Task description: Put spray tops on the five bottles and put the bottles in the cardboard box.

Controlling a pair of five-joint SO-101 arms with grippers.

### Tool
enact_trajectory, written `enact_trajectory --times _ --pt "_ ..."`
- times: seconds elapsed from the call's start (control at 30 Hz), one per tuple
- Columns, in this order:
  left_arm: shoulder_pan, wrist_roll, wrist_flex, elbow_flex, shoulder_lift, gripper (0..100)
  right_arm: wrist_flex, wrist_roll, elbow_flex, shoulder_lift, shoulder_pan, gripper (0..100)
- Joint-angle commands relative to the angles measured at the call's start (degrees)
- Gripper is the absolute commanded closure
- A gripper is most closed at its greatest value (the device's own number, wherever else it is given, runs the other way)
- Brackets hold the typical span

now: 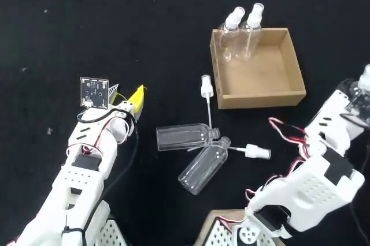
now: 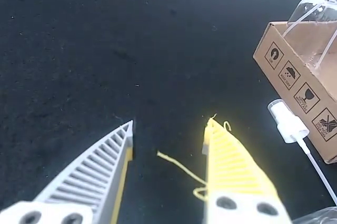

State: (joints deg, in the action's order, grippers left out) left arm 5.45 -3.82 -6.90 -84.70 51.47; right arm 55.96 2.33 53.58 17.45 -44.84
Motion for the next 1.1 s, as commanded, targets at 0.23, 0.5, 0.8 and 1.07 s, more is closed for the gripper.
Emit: enact_trajectory --times 0.23,0.5,0.8,1.07 --pt "0.4 0.3 -1.1 0.7 0.1 79 -20.0 -0.2 -1.6 -19.3 0.8 98.8" --pt "0.5 0.3 -1.1 0.6 0.1 79 -46.4 -0.2 -14.8 -28.9 9.4 98.8" --pt "0.7 0.3 -1.1 0.6 0.1 79 -46.3 -11.0 -20.1 -24.3 19.9 98.7" --pt "0.7 0.3 -1.1 0.9 0.1 79 -39.1 -11.2 -26.2 -10.4 24.7 98.8"
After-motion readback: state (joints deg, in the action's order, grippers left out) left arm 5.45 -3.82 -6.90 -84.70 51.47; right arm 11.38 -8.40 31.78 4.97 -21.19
